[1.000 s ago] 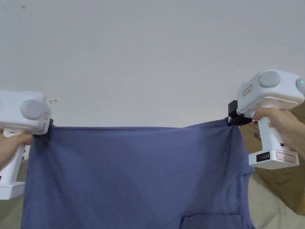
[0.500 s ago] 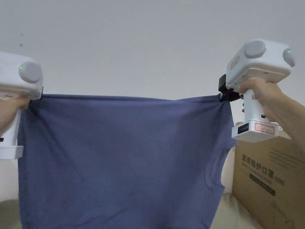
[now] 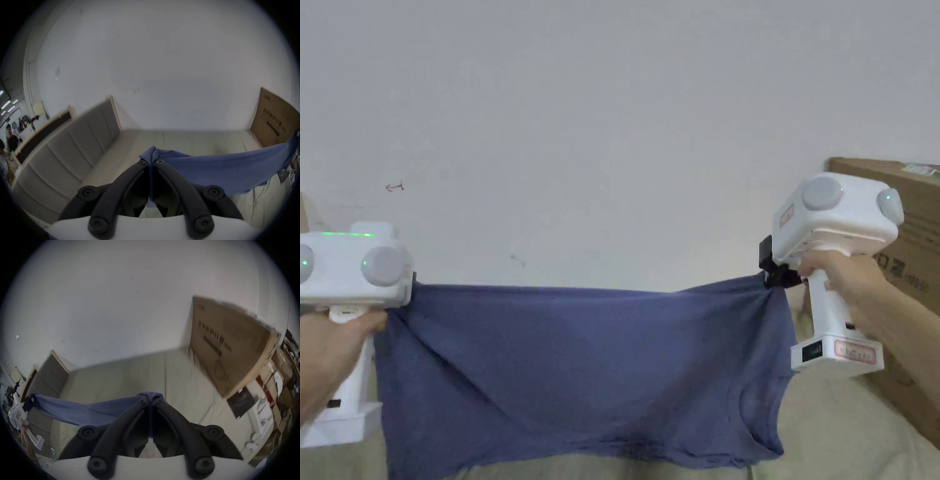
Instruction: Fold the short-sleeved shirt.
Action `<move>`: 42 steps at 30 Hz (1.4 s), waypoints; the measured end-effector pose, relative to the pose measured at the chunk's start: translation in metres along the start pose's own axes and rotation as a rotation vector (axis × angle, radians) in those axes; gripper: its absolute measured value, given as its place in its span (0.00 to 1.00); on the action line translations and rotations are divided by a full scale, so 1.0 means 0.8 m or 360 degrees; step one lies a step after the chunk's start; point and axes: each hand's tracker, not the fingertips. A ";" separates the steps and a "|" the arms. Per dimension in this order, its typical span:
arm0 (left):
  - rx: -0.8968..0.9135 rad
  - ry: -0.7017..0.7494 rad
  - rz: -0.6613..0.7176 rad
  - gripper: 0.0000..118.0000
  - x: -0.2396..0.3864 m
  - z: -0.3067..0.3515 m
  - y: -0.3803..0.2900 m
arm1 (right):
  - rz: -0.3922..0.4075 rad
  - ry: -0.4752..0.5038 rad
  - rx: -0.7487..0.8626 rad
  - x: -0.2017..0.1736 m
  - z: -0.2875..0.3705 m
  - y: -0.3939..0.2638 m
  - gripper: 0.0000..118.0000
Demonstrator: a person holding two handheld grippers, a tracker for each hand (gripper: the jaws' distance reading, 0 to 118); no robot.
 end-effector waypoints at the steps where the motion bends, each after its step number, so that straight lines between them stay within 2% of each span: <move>1: -0.0097 0.0016 -0.0056 0.02 0.007 -0.021 -0.026 | -0.0020 -0.0004 -0.0084 0.005 -0.032 -0.019 0.02; 3: -0.0231 0.0040 -0.0103 0.02 0.020 -0.065 -0.090 | -0.0075 -0.0003 -0.0253 0.018 -0.101 -0.071 0.02; 6: -0.0440 -0.0012 -0.0112 0.02 0.031 -0.114 -0.172 | -0.0074 -0.0054 -0.0494 0.033 -0.178 -0.145 0.02; 9: -0.0585 0.0010 -0.0172 0.02 0.034 -0.134 -0.236 | -0.0050 -0.0082 -0.0636 0.049 -0.215 -0.200 0.02; 12: -0.0605 -0.0021 -0.0191 0.02 0.012 -0.128 -0.263 | -0.0058 -0.0061 -0.0661 0.072 -0.218 -0.215 0.02; 13: -0.0561 -0.0037 -0.0152 0.02 0.004 -0.120 -0.264 | -0.0097 -0.0067 -0.0640 0.079 -0.210 -0.214 0.02; 15: -0.0563 -0.0065 -0.0131 0.02 -0.014 -0.090 -0.263 | -0.0185 0.0037 -0.0585 0.089 -0.187 -0.208 0.02; 17: -0.0516 -0.0085 -0.0139 0.02 -0.022 -0.060 -0.258 | -0.0154 0.0066 -0.0512 0.082 -0.140 -0.217 0.02; 19: -0.0425 -0.0088 -0.0174 0.02 -0.026 -0.009 -0.259 | -0.0046 0.0093 -0.0437 0.081 -0.097 -0.231 0.02; 20: -0.0417 -0.0100 -0.0204 0.02 -0.029 0.018 -0.263 | -0.0010 0.0115 -0.0403 0.079 -0.065 -0.249 0.02; 21: -0.0381 -0.0100 -0.0192 0.02 -0.033 0.049 -0.273 | -0.0001 0.0209 -0.0392 0.084 -0.037 -0.268 0.02; 22: -0.0367 -0.0126 -0.0203 0.02 -0.039 0.072 -0.281 | -0.0024 0.0264 -0.0371 0.090 -0.017 -0.284 0.02; 26: -0.0311 -0.0097 -0.0284 0.02 -0.073 0.173 -0.341 | 0.0057 0.0174 -0.0348 0.109 0.077 -0.384 0.02; 28: -0.0335 -0.0087 -0.0299 0.02 -0.090 0.209 -0.375 | 0.0028 0.0220 -0.0351 0.119 0.122 -0.436 0.02; 30: -0.0360 -0.0075 -0.0332 0.02 -0.108 0.243 -0.413 | -0.0068 0.0310 -0.0348 0.136 0.160 -0.490 0.02; 32: -0.0380 -0.0090 -0.0283 0.02 -0.122 0.271 -0.447 | -0.0140 0.0291 -0.0372 0.145 0.185 -0.536 0.02; 35: -0.0432 -0.0099 -0.0290 0.02 -0.131 0.295 -0.486 | -0.0063 0.0260 -0.0426 0.145 0.208 -0.591 0.02; 36: -0.0438 -0.0094 -0.0288 0.02 -0.133 0.299 -0.498 | -0.0039 0.0240 -0.0429 0.150 0.200 -0.600 0.02; 39: -0.0462 -0.0092 -0.0275 0.03 -0.134 0.298 -0.522 | -0.0092 0.0233 -0.0461 0.153 0.191 -0.619 0.02; 42: -0.0500 -0.0090 -0.0243 0.10 -0.131 0.292 -0.533 | -0.0094 0.0204 -0.0440 0.151 0.181 -0.626 0.02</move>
